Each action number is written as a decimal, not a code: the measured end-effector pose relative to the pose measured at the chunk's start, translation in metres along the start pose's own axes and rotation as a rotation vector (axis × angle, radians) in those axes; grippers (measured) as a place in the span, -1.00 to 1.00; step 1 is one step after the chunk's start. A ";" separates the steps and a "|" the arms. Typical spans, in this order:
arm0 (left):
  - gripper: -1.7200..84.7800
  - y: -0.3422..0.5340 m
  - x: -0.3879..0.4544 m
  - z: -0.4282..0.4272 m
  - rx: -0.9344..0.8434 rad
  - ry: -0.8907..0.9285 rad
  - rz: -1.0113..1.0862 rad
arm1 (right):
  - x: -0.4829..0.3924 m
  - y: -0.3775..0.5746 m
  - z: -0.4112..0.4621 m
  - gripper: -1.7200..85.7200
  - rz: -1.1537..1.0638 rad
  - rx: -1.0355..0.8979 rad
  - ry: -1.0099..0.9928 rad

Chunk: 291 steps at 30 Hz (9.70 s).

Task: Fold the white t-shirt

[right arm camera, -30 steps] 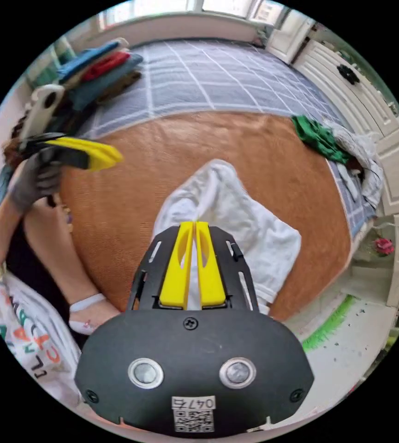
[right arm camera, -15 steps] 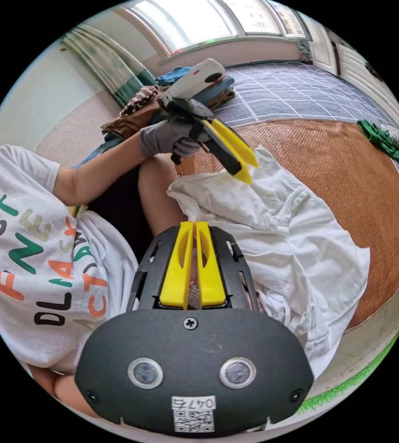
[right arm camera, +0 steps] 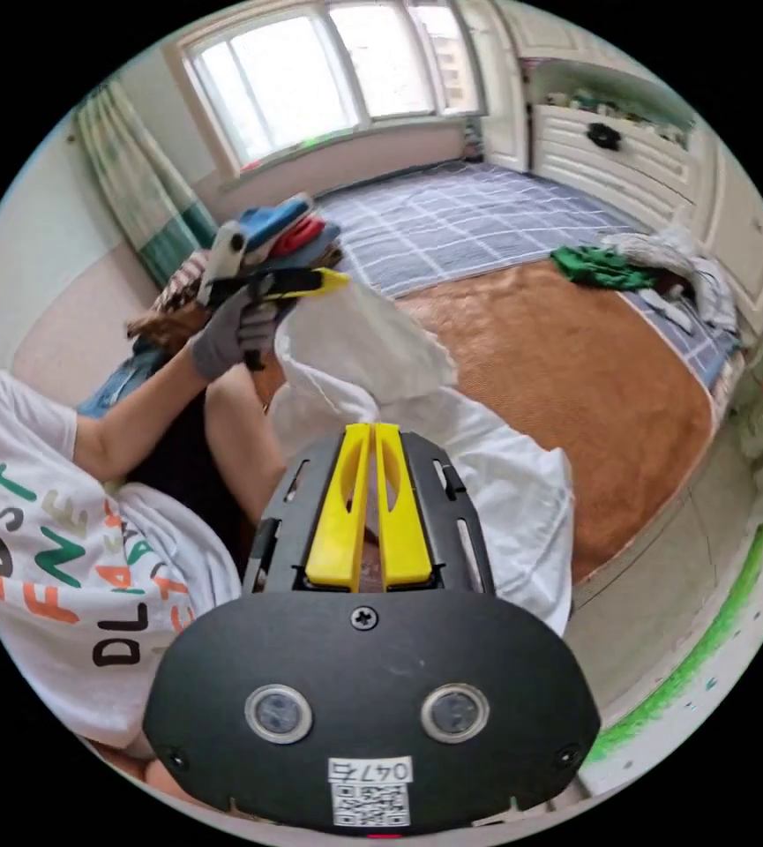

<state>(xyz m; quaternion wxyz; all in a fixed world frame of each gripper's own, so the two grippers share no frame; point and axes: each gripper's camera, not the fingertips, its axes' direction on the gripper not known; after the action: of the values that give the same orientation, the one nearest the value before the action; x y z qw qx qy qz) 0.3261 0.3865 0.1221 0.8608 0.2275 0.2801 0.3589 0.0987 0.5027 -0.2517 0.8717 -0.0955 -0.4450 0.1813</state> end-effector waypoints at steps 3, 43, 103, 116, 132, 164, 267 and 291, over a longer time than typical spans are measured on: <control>-0.97 0.008 -0.019 -0.050 0.108 -0.125 -0.089 | 0.057 0.039 -0.039 -0.97 0.210 0.159 -0.020; -0.92 -0.019 -0.107 -0.045 -0.580 -0.407 -0.161 | 0.227 0.296 0.031 -0.98 0.563 -0.467 -0.064; -0.65 -0.136 -0.186 0.233 -0.965 -0.152 0.178 | 0.231 0.081 0.210 -0.91 -0.100 -0.442 -0.097; -0.69 -0.192 -0.160 0.246 -0.832 0.159 0.262 | 0.188 0.076 0.082 -0.97 -0.420 -0.201 -0.372; -0.79 -0.175 -0.088 0.408 -1.532 0.052 0.493 | 0.252 0.089 0.105 -0.97 -0.365 -0.330 -0.473; -0.97 -0.273 0.006 0.093 -1.464 -0.113 0.619 | 0.338 0.146 -0.114 -0.98 -0.273 -0.139 -0.196; -0.90 -0.124 -0.007 -0.004 -0.987 -1.050 0.281 | 0.249 0.286 0.081 -0.99 0.788 0.175 0.008; -0.98 -0.001 -0.155 -0.170 -0.106 -0.537 -0.366 | -0.114 0.003 0.144 -0.85 -0.103 -0.229 0.075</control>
<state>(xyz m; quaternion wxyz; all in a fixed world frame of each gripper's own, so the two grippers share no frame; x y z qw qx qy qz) 0.1261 0.3027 0.0449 0.9648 0.2149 0.0601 0.1395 -0.0799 0.4604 -0.2530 0.8794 -0.1781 -0.4341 0.0805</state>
